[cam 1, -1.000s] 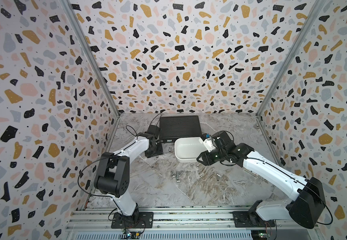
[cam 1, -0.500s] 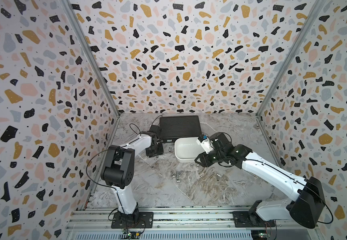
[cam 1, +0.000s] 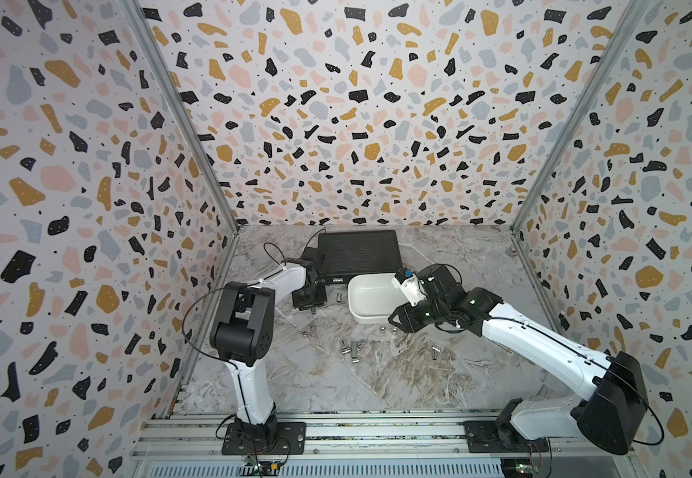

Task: Put the socket on the desktop into the storage box
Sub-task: Pick up the socket head at the center of the board.

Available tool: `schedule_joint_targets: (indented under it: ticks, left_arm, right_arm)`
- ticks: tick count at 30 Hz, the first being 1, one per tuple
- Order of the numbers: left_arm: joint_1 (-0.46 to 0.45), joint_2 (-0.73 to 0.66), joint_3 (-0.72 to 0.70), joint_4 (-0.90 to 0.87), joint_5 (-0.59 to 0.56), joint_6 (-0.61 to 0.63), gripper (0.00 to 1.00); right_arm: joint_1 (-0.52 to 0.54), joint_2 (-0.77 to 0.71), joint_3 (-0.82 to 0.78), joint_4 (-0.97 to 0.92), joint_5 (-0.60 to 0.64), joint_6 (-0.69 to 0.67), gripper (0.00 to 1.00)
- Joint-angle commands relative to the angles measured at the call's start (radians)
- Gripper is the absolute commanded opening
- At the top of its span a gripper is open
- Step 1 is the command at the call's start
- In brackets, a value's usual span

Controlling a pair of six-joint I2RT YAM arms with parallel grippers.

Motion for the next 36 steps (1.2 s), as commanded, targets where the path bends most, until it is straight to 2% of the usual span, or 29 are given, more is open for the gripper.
schedule_joint_targets:
  ticks: [1, 4, 9, 15, 19, 26, 29, 31, 36]
  left_arm:
    - [0.005, 0.011, 0.026, -0.020, -0.017, 0.009, 0.36]
    - [0.004, 0.018, 0.020, -0.018, -0.018, 0.010, 0.33]
    - [0.006, 0.025, 0.013, -0.015, -0.014, 0.010, 0.14]
    - [0.005, 0.008, -0.001, -0.015, -0.018, 0.016, 0.01]
    - [0.005, 0.000, -0.009, -0.014, -0.026, 0.019, 0.03]
    - [0.005, 0.041, -0.001, -0.018, -0.025, 0.020, 0.31]
    - [0.005, 0.048, -0.001, -0.016, -0.025, 0.022, 0.36]
    - [0.005, 0.049, -0.004, -0.015, -0.024, 0.021, 0.33]
    - [0.005, 0.045, -0.006, -0.014, -0.027, 0.023, 0.08]
  right_arm:
    - [0.006, -0.012, 0.001, 0.007, 0.016, 0.001, 0.45]
    - [0.006, -0.013, 0.001, 0.002, 0.023, 0.001, 0.45]
    - [0.006, -0.014, 0.007, 0.000, 0.028, 0.000, 0.45]
    - [0.006, -0.012, 0.018, -0.009, 0.032, -0.005, 0.45]
    - [0.006, -0.009, 0.021, -0.012, 0.035, -0.007, 0.45]
    - [0.006, -0.013, 0.021, -0.017, 0.047, -0.010, 0.45]
    - [0.006, -0.015, 0.021, -0.018, 0.050, -0.008, 0.45]
    - [0.006, -0.016, 0.020, -0.017, 0.052, -0.008, 0.45]
    - [0.006, -0.021, 0.018, -0.017, 0.061, -0.009, 0.45]
